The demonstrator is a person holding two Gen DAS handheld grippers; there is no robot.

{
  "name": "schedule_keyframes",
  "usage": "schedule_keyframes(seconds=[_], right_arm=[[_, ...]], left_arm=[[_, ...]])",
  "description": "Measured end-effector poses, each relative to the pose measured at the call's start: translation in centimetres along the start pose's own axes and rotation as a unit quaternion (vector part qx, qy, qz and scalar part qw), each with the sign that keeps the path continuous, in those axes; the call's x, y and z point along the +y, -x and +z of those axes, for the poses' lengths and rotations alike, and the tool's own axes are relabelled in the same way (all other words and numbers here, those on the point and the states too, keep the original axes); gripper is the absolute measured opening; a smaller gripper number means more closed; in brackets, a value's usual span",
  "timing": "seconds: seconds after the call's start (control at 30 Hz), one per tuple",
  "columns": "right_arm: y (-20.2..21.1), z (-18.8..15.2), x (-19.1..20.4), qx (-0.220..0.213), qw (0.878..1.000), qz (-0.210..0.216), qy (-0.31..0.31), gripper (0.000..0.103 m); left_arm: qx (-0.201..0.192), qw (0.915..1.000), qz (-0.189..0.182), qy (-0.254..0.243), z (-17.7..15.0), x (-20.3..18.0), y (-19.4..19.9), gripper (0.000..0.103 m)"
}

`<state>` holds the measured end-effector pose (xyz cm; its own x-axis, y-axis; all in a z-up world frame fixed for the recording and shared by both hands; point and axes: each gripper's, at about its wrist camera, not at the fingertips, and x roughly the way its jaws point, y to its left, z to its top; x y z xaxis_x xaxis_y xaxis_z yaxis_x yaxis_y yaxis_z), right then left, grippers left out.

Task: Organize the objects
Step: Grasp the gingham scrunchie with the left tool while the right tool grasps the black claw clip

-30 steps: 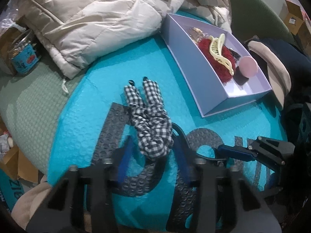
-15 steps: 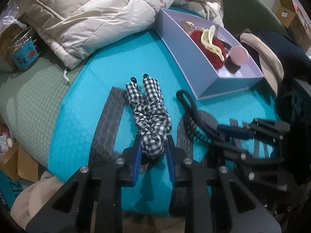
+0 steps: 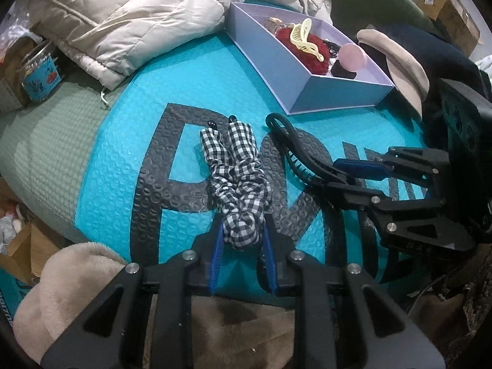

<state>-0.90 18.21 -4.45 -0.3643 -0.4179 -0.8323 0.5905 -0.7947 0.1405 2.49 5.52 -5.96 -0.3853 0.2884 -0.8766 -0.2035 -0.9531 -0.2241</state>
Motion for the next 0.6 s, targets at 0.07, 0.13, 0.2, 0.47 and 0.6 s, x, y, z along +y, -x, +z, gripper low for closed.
schedule_keyframes(seconds=[0.07, 0.13, 0.2, 0.47, 0.6], right_arm=[[-0.2, 0.1, 0.0, 0.003, 1.000, -0.006, 0.004, 0.034], [-0.3, 0.3, 0.3, 0.000, 1.000, -0.011, 0.014, 0.037], [-0.5, 0.5, 0.6, -0.002, 1.000, -0.013, 0.021, 0.040], [-1.1, 1.0, 0.4, -0.010, 0.999, -0.018, 0.026, 0.043], [-1.4, 1.2, 0.4, -0.017, 0.999, -0.022, 0.028, 0.043]], left_arm=[[0.005, 1.0000, -0.006, 0.003, 0.1, 0.3, 0.0, 0.027], [0.003, 1.0000, -0.001, 0.006, 0.3, 0.3, 0.1, 0.036], [-0.002, 0.9999, 0.011, 0.007, 0.6, 0.4, 0.2, 0.058], [-0.019, 0.9997, 0.012, 0.012, 1.1, 1.0, -0.1, 0.059], [-0.027, 0.9994, 0.018, 0.008, 1.8, 0.7, -0.5, 0.059]])
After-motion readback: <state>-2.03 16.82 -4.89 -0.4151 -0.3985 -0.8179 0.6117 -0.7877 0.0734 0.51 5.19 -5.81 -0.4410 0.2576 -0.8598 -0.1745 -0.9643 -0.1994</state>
